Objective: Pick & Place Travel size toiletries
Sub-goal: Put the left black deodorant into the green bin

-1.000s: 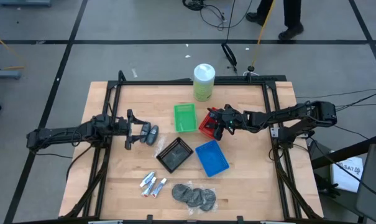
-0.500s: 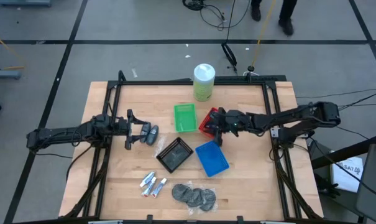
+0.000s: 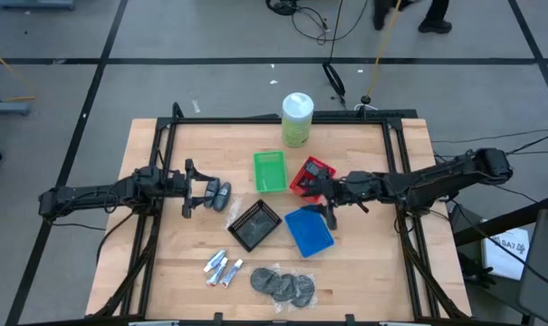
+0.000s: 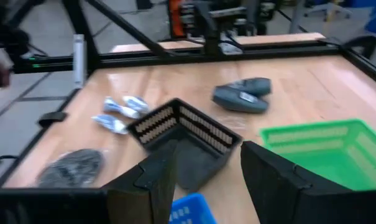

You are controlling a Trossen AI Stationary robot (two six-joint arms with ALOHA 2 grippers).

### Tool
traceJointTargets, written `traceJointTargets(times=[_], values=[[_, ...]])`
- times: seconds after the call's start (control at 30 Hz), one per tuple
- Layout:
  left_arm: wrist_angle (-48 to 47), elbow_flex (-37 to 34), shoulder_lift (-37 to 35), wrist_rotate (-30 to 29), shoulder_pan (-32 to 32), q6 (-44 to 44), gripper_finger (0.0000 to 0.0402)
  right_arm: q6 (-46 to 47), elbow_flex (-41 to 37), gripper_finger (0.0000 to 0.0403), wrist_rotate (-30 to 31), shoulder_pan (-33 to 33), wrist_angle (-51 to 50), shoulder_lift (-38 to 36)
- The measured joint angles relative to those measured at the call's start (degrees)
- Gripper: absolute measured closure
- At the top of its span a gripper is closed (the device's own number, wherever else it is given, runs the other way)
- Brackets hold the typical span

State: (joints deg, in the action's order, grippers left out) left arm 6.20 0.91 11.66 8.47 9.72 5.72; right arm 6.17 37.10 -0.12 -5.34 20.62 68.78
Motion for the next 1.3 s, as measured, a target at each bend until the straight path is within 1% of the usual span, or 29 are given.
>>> traceJointTargets(times=[0.23,0.53,0.6,0.67,0.73,0.87,0.93,1.03,1.1,1.2,1.3], values=[[0.3,0.0,0.0,0.0,0.0,0.0,0.0128,-0.1,0.0,0.0239,0.0,-4.3,0.0,-0.5],[1.8,0.0,0.0,0.0,0.0,0.0,0.0128,-2.8,0.0,0.0243,-0.1,-9.6,0.1,-0.6],[2.0,0.0,0.0,0.0,0.0,-1.4,0.0128,-2.9,-0.6,0.0244,0.0,-10.2,1.1,-0.6],[3.0,0.0,0.0,0.0,0.0,-5.5,0.0128,-3.5,-2.4,0.0245,0.0,-10.7,2.1,-1.7],[4.4,0.0,0.0,0.0,0.0,-10.3,0.0128,-3.7,-5.7,0.0245,-0.1,-11.0,4.9,-3.9],[6.9,0.0,0.0,-0.2,0.0,-19.7,0.0128,-3.2,-15.6,0.0246,0.0,-11.3,16.1,-11.8],[7.0,0.0,0.0,-1.5,0.0,-22.5,0.0128,-2.5,-21.0,0.0246,0.0,-11.3,21.9,-16.5],[7.2,0.0,0.0,-4.2,0.0,-23.4,0.0128,-2.2,-27.6,0.0246,0.3,-11.3,27.1,-23.0],[7.4,0.0,0.0,-7.1,0.0,-23.2,0.0128,-1.9,-30.6,0.0246,0.3,-11.3,28.2,-27.0],[7.4,0.0,0.0,-10.3,0.0,-24.0,0.0128,-1.7,-33.2,0.0246,0.1,-11.3,27.2,-32.2],[7.3,0.0,0.0,-11.3,0.0,-26.9,0.0128,-2.9,-33.9,0.0246,0.0,-11.3,22.0,-37.6]])
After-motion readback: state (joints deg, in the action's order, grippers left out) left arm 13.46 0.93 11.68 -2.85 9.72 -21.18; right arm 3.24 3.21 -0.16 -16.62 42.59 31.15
